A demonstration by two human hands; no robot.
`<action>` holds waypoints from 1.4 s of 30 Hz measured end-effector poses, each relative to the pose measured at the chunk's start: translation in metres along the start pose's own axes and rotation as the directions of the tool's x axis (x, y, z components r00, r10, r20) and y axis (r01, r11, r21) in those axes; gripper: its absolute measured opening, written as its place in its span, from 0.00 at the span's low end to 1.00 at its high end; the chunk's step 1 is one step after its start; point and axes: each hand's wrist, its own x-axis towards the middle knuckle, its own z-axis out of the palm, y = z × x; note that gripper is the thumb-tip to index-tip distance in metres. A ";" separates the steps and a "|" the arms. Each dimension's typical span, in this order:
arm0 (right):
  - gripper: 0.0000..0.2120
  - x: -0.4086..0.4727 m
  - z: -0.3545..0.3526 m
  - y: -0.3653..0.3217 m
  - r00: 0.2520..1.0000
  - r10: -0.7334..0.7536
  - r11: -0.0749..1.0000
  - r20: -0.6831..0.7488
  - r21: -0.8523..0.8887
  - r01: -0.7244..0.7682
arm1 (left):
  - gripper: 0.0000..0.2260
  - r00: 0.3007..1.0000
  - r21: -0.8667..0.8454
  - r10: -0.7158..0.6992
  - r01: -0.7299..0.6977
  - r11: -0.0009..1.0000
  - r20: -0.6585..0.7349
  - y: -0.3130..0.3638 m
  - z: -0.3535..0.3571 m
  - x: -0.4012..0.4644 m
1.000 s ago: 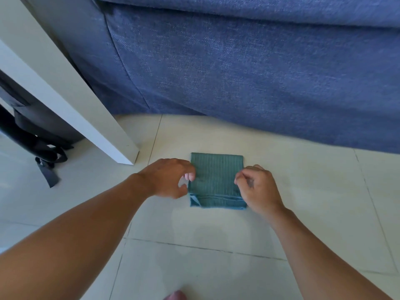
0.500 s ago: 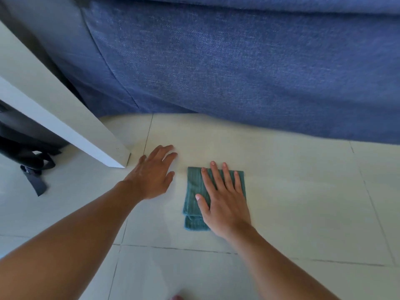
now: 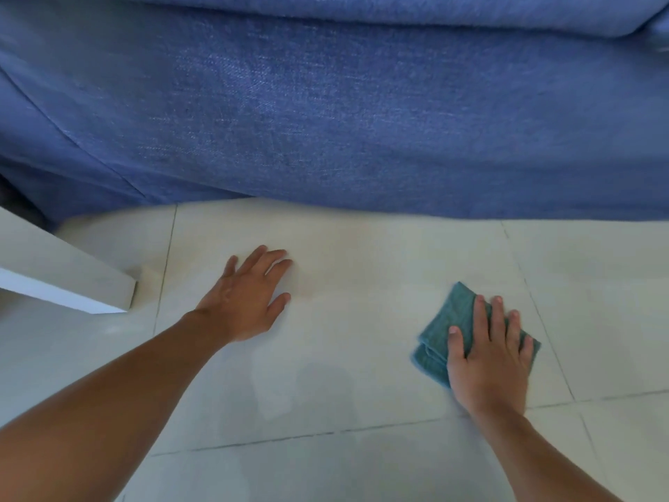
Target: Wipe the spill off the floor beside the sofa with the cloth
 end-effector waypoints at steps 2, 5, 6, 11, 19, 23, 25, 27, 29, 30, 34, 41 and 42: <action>0.36 0.008 -0.002 -0.007 1.000 0.025 1.000 -0.004 0.004 -0.025 | 0.27 1.000 -0.010 0.004 -0.004 1.000 -0.007 -0.003 0.000 -0.001; 0.36 0.032 -0.004 -0.025 1.000 0.024 1.000 -0.004 0.006 -0.024 | 0.27 1.000 -0.031 -0.025 0.025 0.999 -0.006 -0.011 0.001 -0.014; 0.36 0.043 -0.004 -0.033 1.000 0.002 1.000 -0.003 0.002 -0.002 | 0.27 0.999 -0.035 -0.034 0.034 0.999 -0.003 -0.015 0.001 -0.020; 0.38 0.076 0.000 -0.101 0.987 -0.160 0.987 0.013 -0.006 0.160 | 0.26 0.996 -0.013 -0.084 0.084 0.996 0.017 -0.042 -0.001 -0.061; 0.36 0.053 0.011 -0.213 0.880 -0.472 0.879 0.048 -0.053 0.474 | 0.25 0.986 -0.071 -0.163 0.161 0.984 -0.020 -0.066 -0.002 -0.118; 0.35 0.029 0.020 -0.253 0.807 -0.588 0.806 0.065 -0.046 0.591 | 0.25 0.979 -0.088 -0.197 0.193 0.977 -0.043 -0.073 0.002 -0.141; 0.35 0.015 0.023 -0.269 0.768 -0.636 0.768 0.075 -0.031 0.639 | 0.25 0.974 -0.108 -0.221 0.214 0.971 -0.053 -0.076 0.005 -0.152; 0.36 0.001 0.025 -0.282 0.724 -0.685 0.725 0.080 -0.013 0.688 | 0.24 0.968 -0.132 -0.242 0.233 0.964 -0.064 -0.079 0.007 -0.160; 0.37 -0.013 0.028 -0.295 0.673 -0.734 0.676 0.090 0.004 0.737 | 0.23 0.962 -0.144 -0.262 0.250 0.958 -0.073 -0.083 0.009 -0.168; 0.37 -0.022 0.030 -0.301 0.649 -0.755 0.652 0.094 0.011 0.758 | 0.24 0.960 -0.145 -0.271 0.258 0.955 -0.075 -0.085 0.010 -0.171; 0.36 -0.051 0.039 -0.317 0.592 -0.800 0.598 0.098 0.047 0.800 | 0.24 0.949 -0.161 -0.309 0.296 0.942 -0.063 -0.092 0.012 -0.185; 0.35 -0.096 0.047 -0.312 0.553 -0.829 0.559 0.086 0.089 0.824 | 0.22 0.941 -0.179 -0.335 0.322 0.930 -0.051 -0.094 0.011 -0.190; 0.35 -0.103 0.047 -0.310 0.543 -0.835 0.550 0.095 0.096 0.829 | 0.22 0.938 -0.182 -0.342 0.328 0.927 -0.052 -0.094 0.011 -0.190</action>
